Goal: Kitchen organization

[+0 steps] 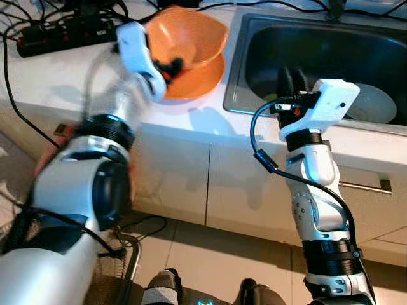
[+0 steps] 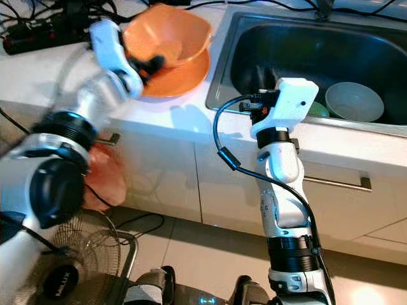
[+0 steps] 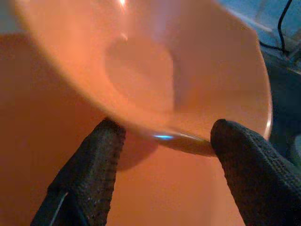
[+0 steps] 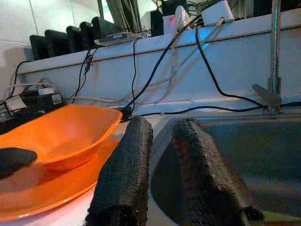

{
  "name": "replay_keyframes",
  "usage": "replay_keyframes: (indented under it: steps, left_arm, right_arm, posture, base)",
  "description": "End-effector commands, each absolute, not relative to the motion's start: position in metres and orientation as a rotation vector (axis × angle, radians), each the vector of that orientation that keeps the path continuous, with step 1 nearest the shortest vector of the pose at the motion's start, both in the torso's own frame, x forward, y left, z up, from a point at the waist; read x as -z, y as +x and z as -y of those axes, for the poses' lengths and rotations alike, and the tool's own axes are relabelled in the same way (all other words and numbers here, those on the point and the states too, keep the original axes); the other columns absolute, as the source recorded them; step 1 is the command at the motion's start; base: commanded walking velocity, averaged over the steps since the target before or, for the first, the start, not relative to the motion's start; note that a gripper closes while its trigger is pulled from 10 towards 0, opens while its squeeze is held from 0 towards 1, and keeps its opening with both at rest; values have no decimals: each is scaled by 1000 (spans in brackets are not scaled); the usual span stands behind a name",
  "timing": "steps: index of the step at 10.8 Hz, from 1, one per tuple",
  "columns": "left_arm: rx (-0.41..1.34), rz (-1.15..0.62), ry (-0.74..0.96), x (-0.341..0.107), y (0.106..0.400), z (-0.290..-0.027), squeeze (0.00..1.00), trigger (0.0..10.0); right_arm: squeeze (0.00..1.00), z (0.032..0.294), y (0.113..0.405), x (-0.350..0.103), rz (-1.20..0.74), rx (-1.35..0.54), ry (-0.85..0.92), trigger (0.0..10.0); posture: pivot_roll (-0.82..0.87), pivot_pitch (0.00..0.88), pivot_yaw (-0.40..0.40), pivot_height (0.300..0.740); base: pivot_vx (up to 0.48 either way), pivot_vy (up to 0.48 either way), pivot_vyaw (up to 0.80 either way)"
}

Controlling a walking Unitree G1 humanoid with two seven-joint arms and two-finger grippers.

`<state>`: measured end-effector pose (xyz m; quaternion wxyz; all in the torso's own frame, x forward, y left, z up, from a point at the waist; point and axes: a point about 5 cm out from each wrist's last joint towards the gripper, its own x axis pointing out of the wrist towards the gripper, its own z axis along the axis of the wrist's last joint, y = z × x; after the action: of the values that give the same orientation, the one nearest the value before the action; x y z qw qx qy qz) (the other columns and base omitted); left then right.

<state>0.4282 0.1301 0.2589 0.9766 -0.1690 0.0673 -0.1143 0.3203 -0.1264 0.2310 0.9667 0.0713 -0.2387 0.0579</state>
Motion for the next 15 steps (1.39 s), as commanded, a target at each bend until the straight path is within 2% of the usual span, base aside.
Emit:
replay_keyframes:
  steps: [1, 3, 5, 6, 7, 8, 13, 15]
  left_arm:
    - [206, -188, -354, -248, 427, -130, 0, 10000]
    - [150, -247, -381, -231, 425, -131, 0, 10000]
    - [51, -254, -420, -219, 424, -143, 0, 10000]
    - [8, -212, -461, -222, 424, -150, 0, 7529]
    - [-23, -186, -484, -224, 425, -155, 0, 1412]
    - [-58, -165, -507, -225, 425, -160, 0, 0]
    - [-76, -164, -539, -223, 424, -166, 0, 0]
    - [-11, -187, -519, -221, 424, -162, 0, 0]
  right_arm:
    - [0, 128, 317, -232, 497, -107, 142, 10000]
    - [0, 129, 317, -232, 497, -104, 142, 10000]
    - [0, 127, 318, -231, 495, -110, 144, 10000]
    - [0, 127, 318, -231, 494, -111, 144, 10000]
    - [0, 128, 318, -231, 494, -110, 144, 10000]
    - [0, 128, 318, -231, 493, -109, 143, 10000]
    - [0, 127, 318, -229, 485, -118, 144, 10000]
    - [0, 126, 318, -228, 480, -119, 144, 10000]
  posture:
    - [89, 149, 85, 740]
    - [96, 150, 84, 740]
    - [102, 152, 81, 740]
    - [100, 152, 77, 740]
    - [98, 150, 76, 740]
    - [97, 149, 74, 740]
    - [103, 146, 66, 740]
    - [106, 151, 65, 740]
  base:
    - [0, 0, 0]
    - [0, 0, 0]
    - [0, 0, 0]
    - [0, 0, 0]
    - [0, 0, 0]
    - [0, 0, 0]
    - [0, 0, 0]
    - [0, 0, 0]
